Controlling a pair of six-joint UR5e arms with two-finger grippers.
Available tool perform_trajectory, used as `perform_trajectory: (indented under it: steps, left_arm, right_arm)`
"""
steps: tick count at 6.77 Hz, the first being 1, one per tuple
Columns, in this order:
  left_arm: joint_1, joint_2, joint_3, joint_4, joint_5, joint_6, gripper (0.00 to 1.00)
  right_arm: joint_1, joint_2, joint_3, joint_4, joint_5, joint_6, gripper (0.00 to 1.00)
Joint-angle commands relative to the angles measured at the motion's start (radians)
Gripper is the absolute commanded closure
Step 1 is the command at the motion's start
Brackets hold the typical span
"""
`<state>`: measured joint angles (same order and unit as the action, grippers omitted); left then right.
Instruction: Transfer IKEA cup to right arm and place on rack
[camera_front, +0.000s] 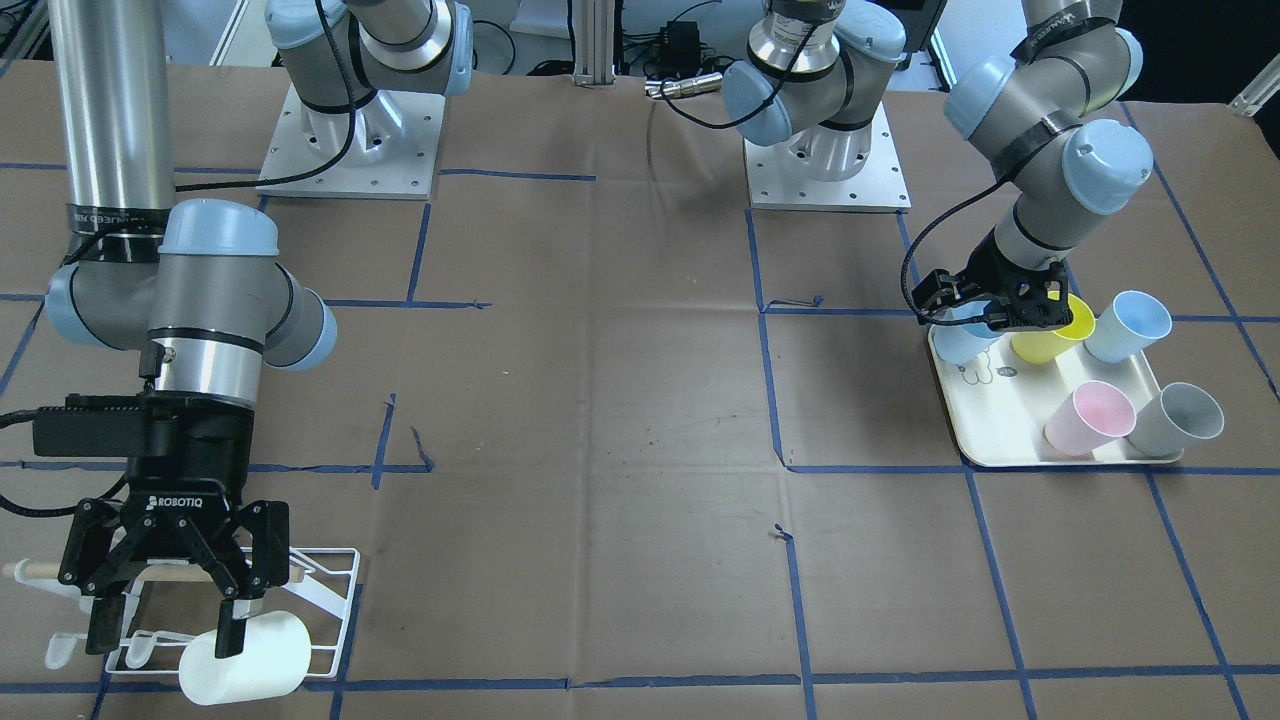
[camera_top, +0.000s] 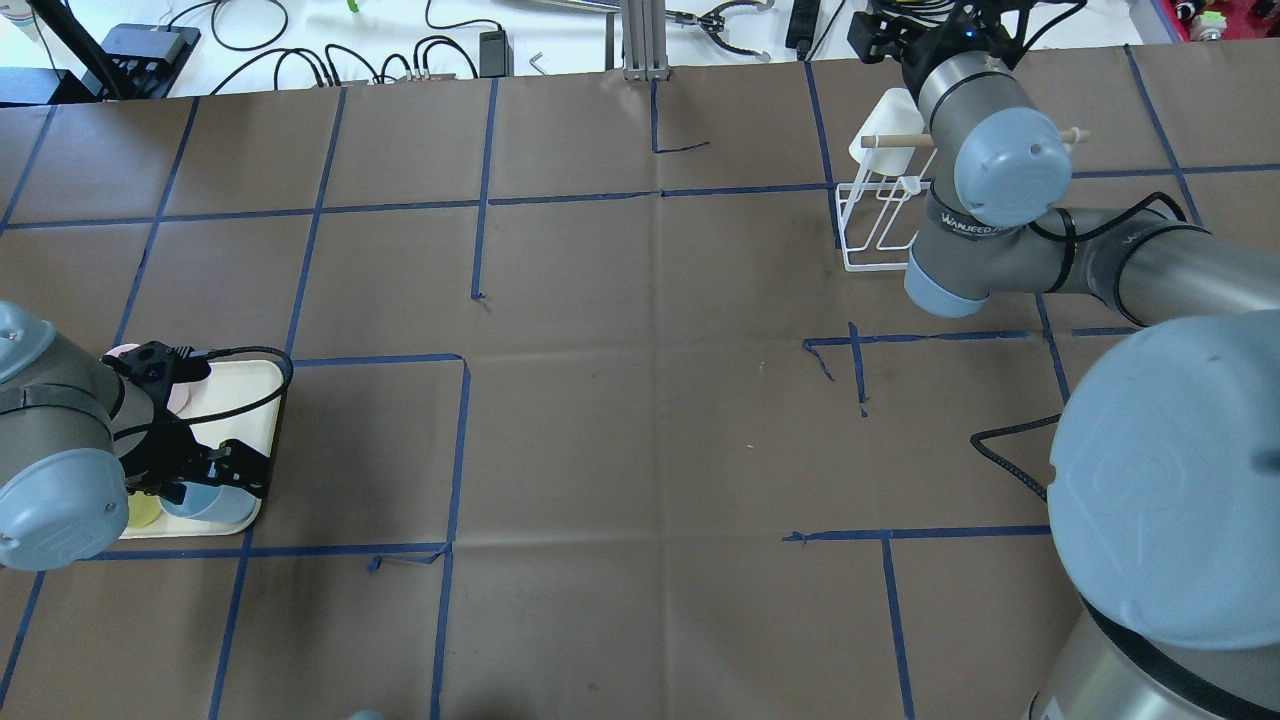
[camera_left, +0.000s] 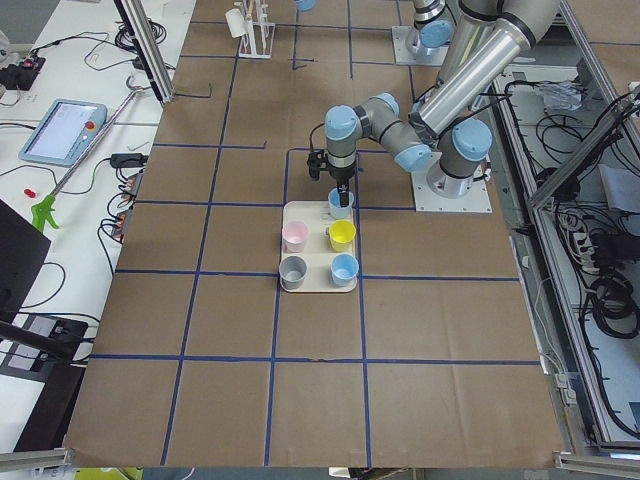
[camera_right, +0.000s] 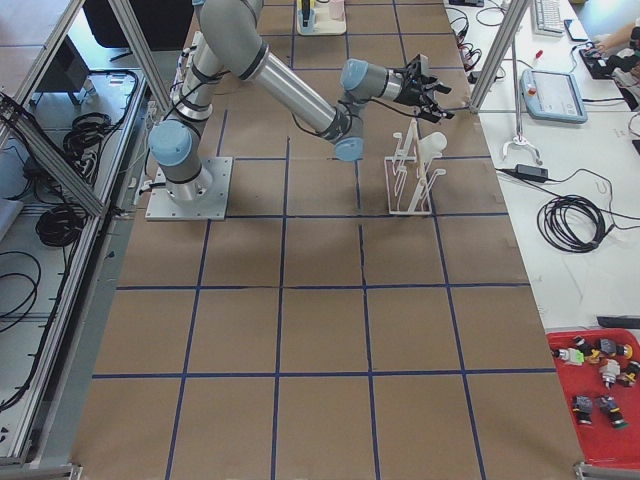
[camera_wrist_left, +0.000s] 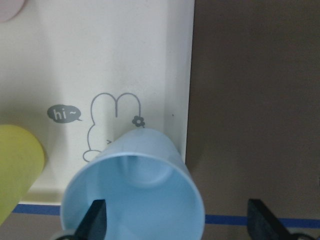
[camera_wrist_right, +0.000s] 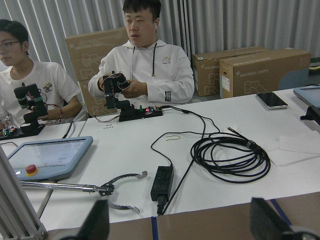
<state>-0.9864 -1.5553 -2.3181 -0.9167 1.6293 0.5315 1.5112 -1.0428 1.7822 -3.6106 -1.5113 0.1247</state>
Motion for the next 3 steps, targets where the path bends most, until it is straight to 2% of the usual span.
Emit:
perform_trajectory:
  steps: [1, 2, 3]
  left_arm:
    - [0.000, -0.015, 0.002, 0.016, 0.007, 0.011, 0.46]
    - [0.000, -0.014, 0.005, 0.013, 0.009, 0.013, 0.84]
    - [0.000, 0.000, 0.006, 0.016, 0.007, 0.015, 1.00]
  right_arm:
    - [0.038, -0.090, 0.002, 0.030, 0.003, 0.006, 0.00]
    - [0.056, -0.144, 0.008, 0.055, 0.003, 0.028, 0.00]
    - [0.079, -0.184, 0.009, 0.058, 0.005, 0.097, 0.00]
